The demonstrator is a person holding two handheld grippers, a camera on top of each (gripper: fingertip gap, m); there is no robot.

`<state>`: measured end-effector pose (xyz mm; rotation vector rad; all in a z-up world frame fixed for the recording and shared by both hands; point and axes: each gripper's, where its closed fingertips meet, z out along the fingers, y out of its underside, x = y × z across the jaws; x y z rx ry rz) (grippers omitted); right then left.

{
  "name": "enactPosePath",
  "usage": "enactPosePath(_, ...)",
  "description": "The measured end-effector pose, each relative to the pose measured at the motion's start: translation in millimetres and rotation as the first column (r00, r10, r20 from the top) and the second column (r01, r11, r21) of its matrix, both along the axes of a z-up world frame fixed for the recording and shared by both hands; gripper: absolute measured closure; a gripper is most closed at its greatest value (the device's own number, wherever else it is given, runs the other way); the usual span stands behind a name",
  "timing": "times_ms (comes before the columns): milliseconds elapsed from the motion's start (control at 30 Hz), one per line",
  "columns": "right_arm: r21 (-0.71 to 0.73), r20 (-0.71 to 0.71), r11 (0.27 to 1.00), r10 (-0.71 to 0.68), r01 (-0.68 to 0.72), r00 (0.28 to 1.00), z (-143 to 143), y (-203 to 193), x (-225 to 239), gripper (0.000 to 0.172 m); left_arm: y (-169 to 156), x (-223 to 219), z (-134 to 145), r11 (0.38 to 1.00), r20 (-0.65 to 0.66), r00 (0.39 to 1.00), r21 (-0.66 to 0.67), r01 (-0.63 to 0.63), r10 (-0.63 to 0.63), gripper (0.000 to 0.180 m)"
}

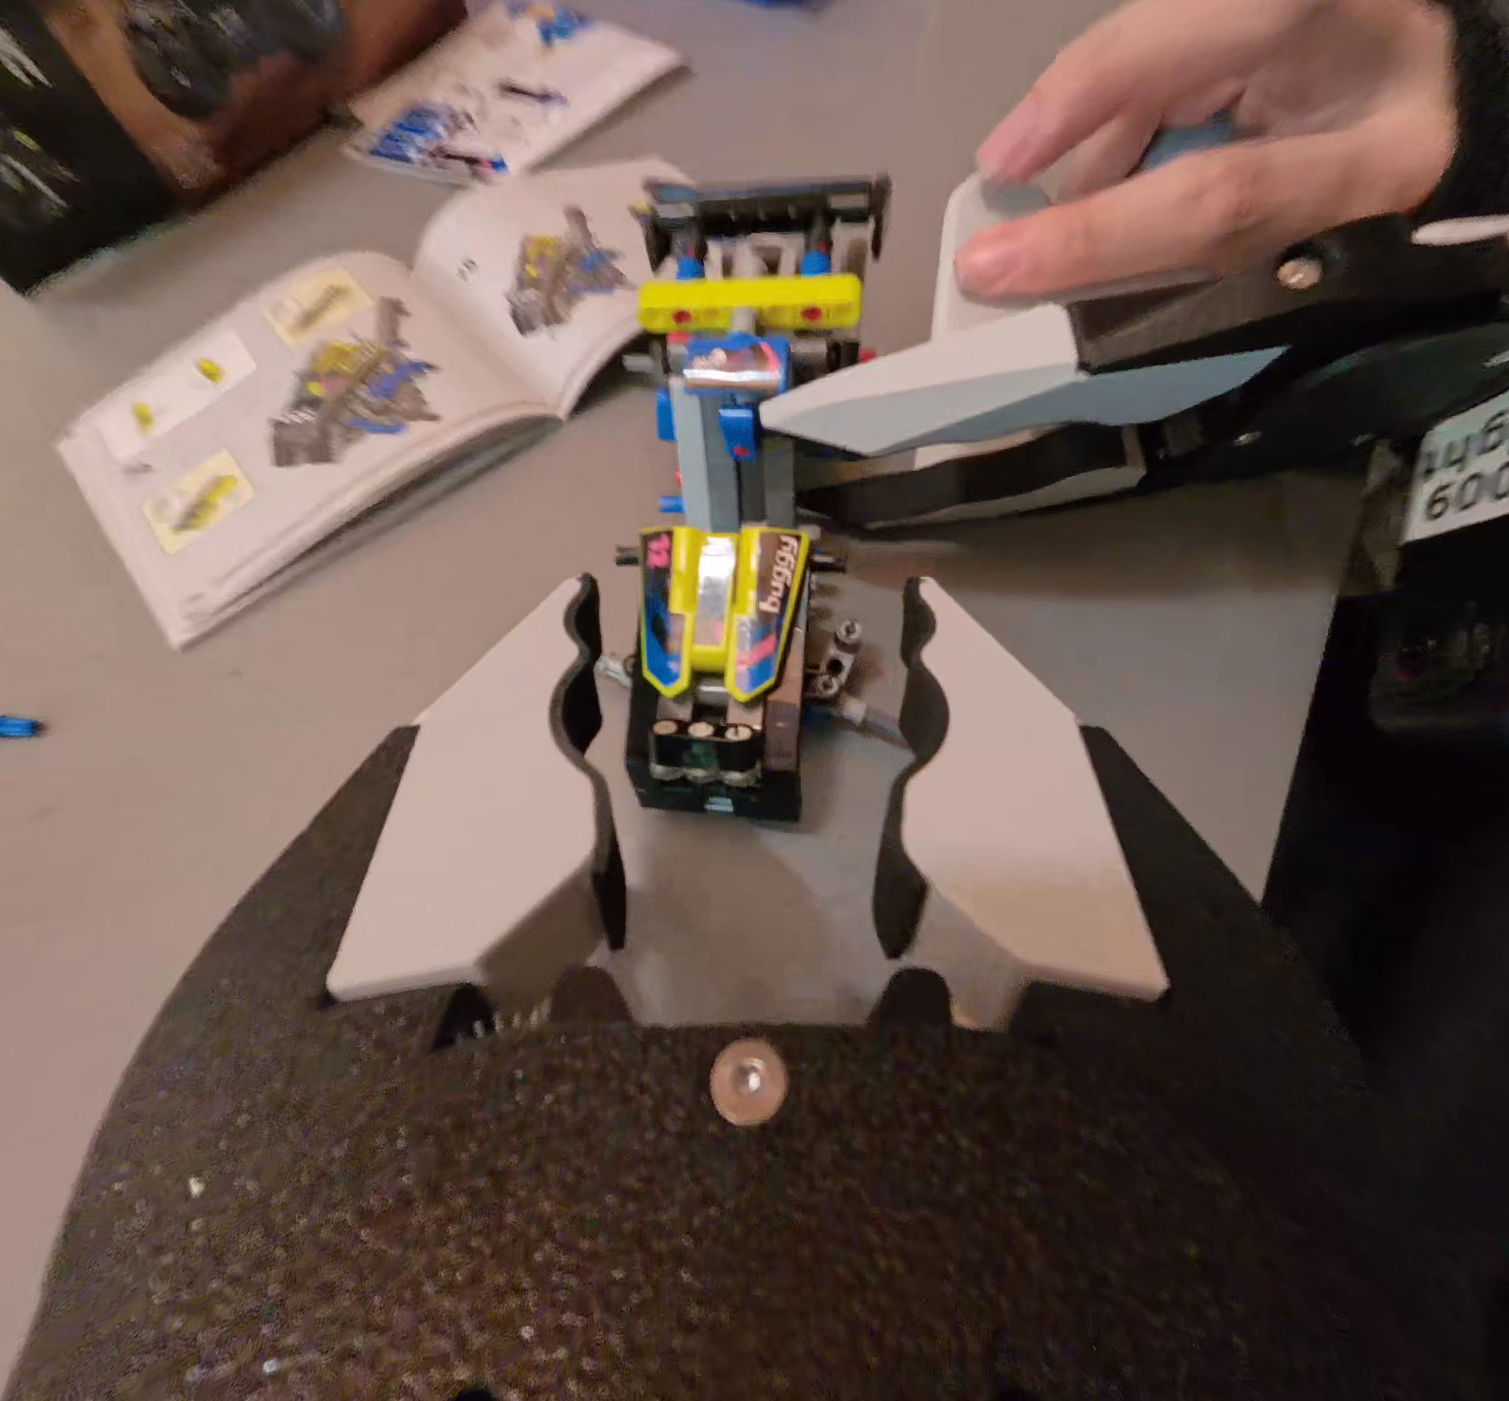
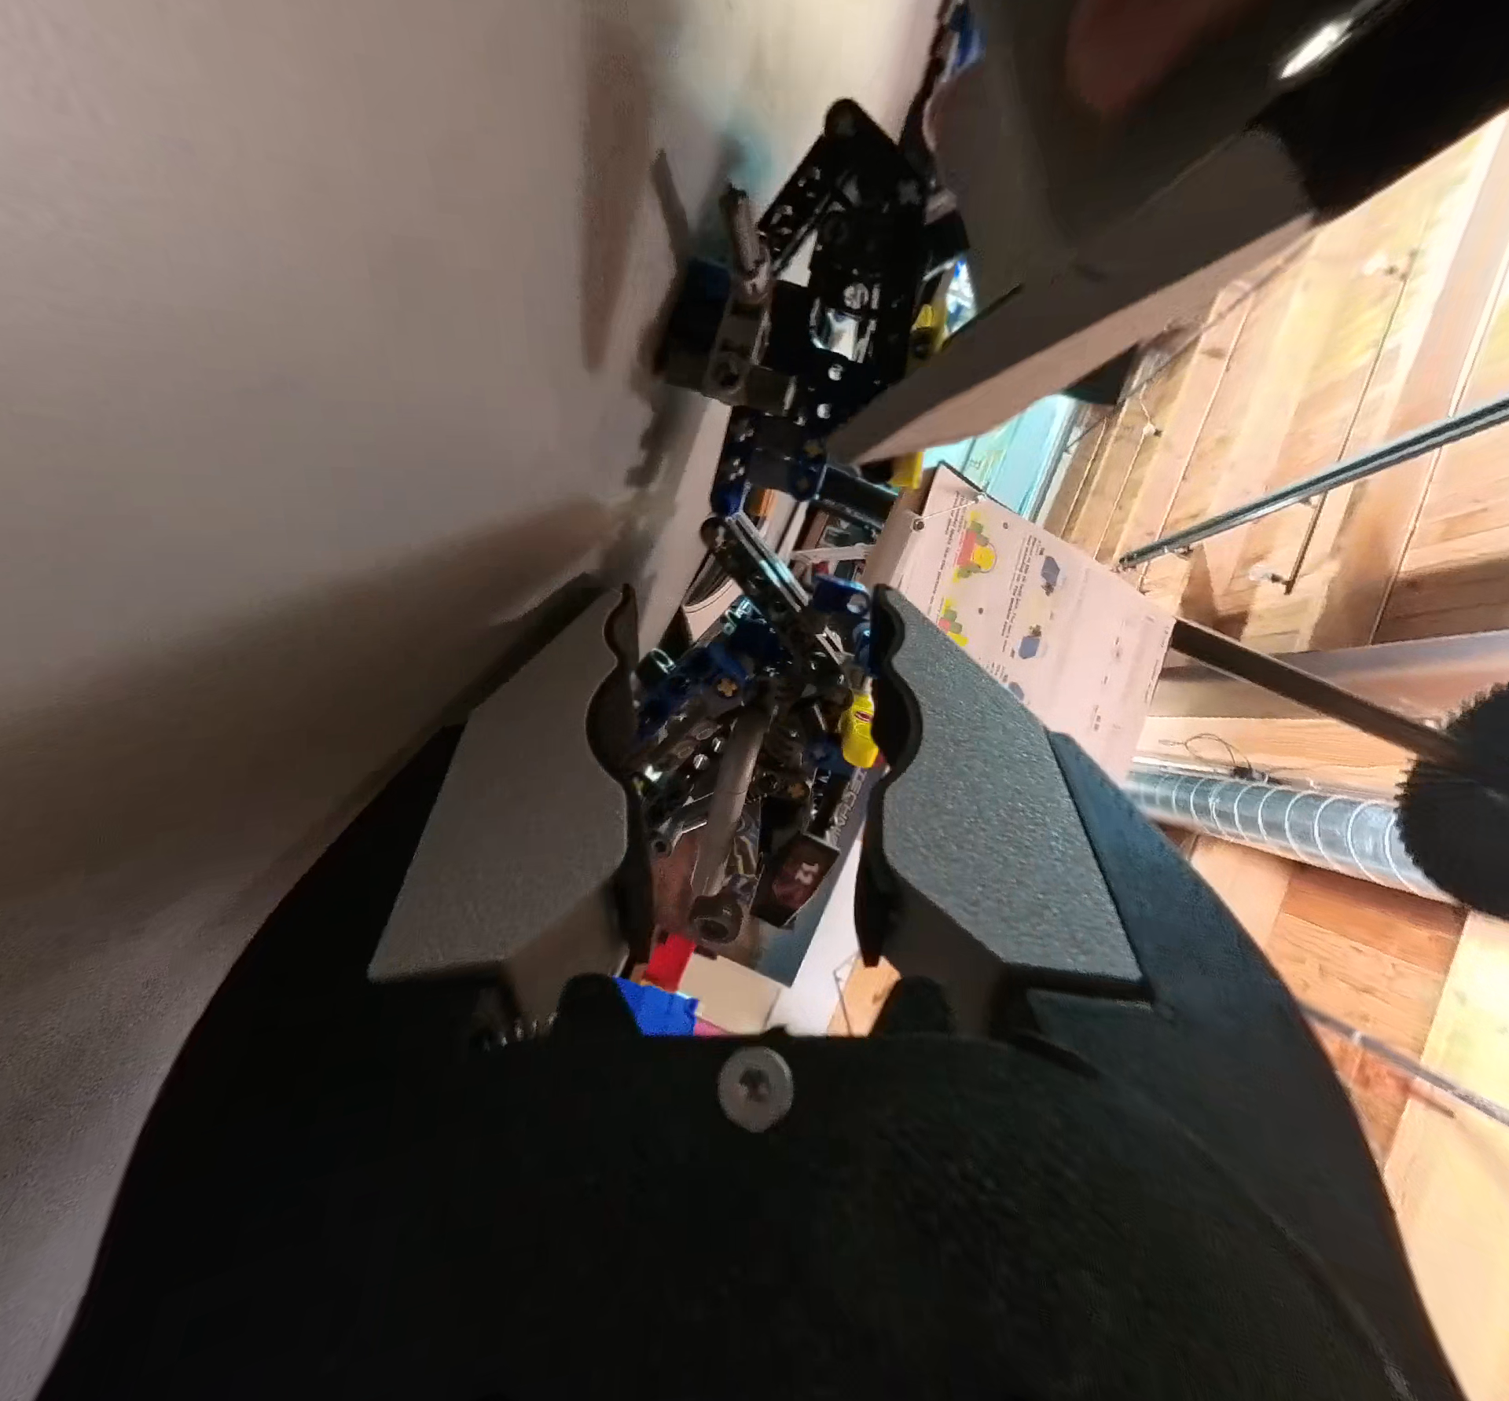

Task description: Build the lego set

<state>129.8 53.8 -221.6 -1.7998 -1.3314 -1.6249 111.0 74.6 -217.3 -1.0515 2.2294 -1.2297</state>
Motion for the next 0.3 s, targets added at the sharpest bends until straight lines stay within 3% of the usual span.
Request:
enactPosePath(100, 0.021, -0.019, 0.999, -0.048, 0.049, 0.999, 10.7, -18.5, 3.1, 0.120, -1.4, 3.9, -15.5, 0.997, -0.034, 0.999, 0.069, 0.024, -0.022, 0.121)
enactPosePath(167, 0.097, -0.165, 0.993, -0.055, 0.071, 0.985, 24.6, -35.4, 2.3, 0.120, -1.1, 2.8, -15.5, 0.993, -0.036, 0.996, 0.083, 0.085, -0.082, 0.124)
enactPosePath(200, 0.153, -0.302, 0.985, -0.035, 0.084, 0.953, 32.2, -43.4, -0.1, 0.120, 0.5, 1.7, -15.7, 0.987, -0.037, 0.991, 0.091, 0.131, -0.128, 0.127)
enactPosePath(233, 0.219, -0.475, 0.968, -0.006, 0.125, 0.880, 40.5, -50.7, -0.9, 0.117, 2.8, 1.0, -15.6, 0.979, -0.038, 0.983, 0.090, 0.180, -0.178, 0.130)
enactPosePath(300, 0.335, -0.756, 0.911, 0.108, 0.239, 0.646, 58.2, -62.0, 7.1, 0.108, 10.7, 1.1, -15.5, 0.962, -0.053, 0.964, 0.068, 0.265, -0.262, 0.131)
